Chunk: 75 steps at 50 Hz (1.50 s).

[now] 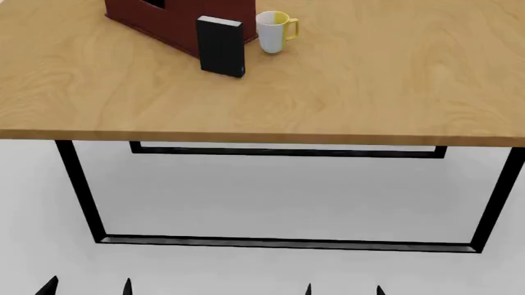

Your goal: Pick up the book and place it in the front compartment of the caddy.

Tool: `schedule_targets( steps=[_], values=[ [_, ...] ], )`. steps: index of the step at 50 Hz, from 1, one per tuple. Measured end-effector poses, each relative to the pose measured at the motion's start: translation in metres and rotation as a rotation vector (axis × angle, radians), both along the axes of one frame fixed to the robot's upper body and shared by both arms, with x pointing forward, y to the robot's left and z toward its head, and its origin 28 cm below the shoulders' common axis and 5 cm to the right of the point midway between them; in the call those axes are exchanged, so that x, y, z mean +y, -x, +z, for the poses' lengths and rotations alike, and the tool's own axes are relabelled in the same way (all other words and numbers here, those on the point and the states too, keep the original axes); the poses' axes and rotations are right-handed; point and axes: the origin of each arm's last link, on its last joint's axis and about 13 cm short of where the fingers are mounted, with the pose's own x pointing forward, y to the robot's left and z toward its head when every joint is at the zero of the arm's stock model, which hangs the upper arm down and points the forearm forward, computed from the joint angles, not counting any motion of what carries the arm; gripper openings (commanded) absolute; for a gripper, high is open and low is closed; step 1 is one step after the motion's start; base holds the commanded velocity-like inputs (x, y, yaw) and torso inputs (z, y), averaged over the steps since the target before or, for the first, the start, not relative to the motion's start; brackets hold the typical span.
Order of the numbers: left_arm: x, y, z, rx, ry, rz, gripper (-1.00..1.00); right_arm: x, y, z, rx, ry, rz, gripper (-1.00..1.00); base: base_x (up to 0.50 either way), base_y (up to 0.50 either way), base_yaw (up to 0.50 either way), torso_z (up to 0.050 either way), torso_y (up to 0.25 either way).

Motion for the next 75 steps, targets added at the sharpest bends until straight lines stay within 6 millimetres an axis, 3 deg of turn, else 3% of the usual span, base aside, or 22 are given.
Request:
schedule_targets(
  steps=[16,38,59,75],
  values=[
    [-0.002,0.001,0.010,-0.018,-0.010,-0.010,1.00,0.000,0.000,0.011,-0.005,0.024,-0.005,1.00,0.00,0.00,0.00,0.000,0.000],
    [0.004,-0.002,0.064,-0.036,-0.035,-0.043,1.00,-0.009,-0.001,0.091,-0.057,0.148,-0.004,1.00,0.00,0.00,0.00,0.000,0.000],
    [0.020,-0.012,0.130,-0.015,-0.036,-0.035,1.00,-0.024,0.003,0.157,-0.088,0.222,-0.010,1.00,0.00,0.00,0.00,0.000,0.000],
    [0.031,-0.015,0.156,-0.034,-0.041,-0.010,1.00,-0.042,0.010,0.199,-0.124,0.217,-0.038,1.00,0.00,0.00,0.00,0.000,0.000]
  ],
)
